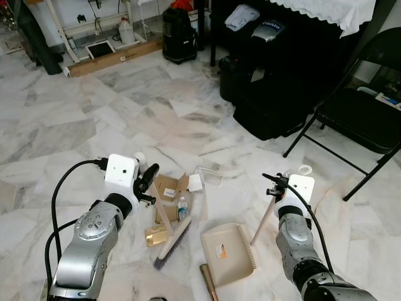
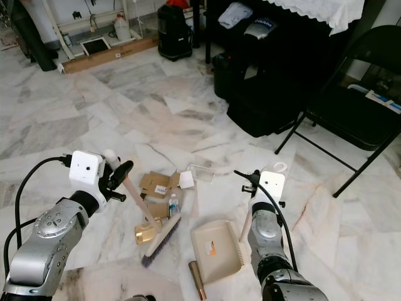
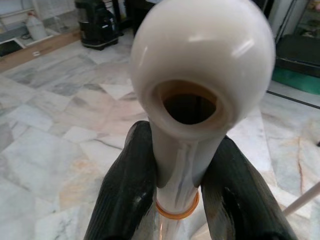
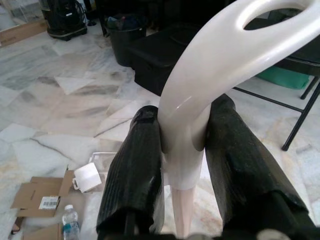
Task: Sweep floor
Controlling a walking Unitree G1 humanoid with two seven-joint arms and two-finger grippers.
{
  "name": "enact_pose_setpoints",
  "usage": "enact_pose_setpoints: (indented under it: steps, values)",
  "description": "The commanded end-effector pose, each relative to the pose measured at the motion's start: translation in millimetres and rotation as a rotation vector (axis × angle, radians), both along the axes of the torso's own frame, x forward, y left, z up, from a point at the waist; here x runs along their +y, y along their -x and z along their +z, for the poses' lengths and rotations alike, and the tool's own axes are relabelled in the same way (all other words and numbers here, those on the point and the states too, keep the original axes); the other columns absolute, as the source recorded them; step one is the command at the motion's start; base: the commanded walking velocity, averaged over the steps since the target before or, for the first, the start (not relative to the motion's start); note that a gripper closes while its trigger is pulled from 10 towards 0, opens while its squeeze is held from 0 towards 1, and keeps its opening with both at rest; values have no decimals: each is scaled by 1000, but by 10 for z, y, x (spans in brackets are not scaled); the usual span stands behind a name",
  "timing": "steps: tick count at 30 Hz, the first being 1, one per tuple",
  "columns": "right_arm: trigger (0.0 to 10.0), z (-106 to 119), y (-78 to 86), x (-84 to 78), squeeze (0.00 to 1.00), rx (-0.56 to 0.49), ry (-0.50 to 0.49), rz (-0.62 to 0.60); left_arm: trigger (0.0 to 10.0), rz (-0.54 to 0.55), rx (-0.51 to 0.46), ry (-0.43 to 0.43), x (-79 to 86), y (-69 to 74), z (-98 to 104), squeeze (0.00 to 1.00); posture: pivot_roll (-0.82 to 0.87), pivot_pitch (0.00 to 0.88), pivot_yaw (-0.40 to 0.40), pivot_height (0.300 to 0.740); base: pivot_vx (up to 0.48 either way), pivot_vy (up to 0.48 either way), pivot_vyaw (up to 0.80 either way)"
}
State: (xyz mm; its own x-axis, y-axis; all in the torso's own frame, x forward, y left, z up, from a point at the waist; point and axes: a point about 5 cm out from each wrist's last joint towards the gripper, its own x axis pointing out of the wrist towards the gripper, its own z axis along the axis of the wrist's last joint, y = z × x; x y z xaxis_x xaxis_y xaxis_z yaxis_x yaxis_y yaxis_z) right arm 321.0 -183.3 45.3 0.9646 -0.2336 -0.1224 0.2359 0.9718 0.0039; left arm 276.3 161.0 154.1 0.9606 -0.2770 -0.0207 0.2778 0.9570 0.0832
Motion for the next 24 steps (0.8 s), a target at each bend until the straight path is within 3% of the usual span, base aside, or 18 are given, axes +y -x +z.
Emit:
enact_pose_setpoints:
  steps: [1,12,19,24]
  values:
    - [10000,-69,41,9,0,34,-15,-6,10000,28,-40,-12,54,9,43,0,176,97,23,740,0,0,0]
    - [10000,-72,44,6,0,34,-15,-7,10000,57,-55,-43,62,-27,46,0,178,97,24,740,-46,0,0]
    - [10000,-73,45,7,0,35,-13,-8,10000,39,-67,-6,43,-16,71,0,179,97,25,740,0,0,0]
    - [10000,-72,44,7,0,35,-13,-7,10000,36,-69,-11,27,-20,69,0,178,96,25,740,-346,0,0]
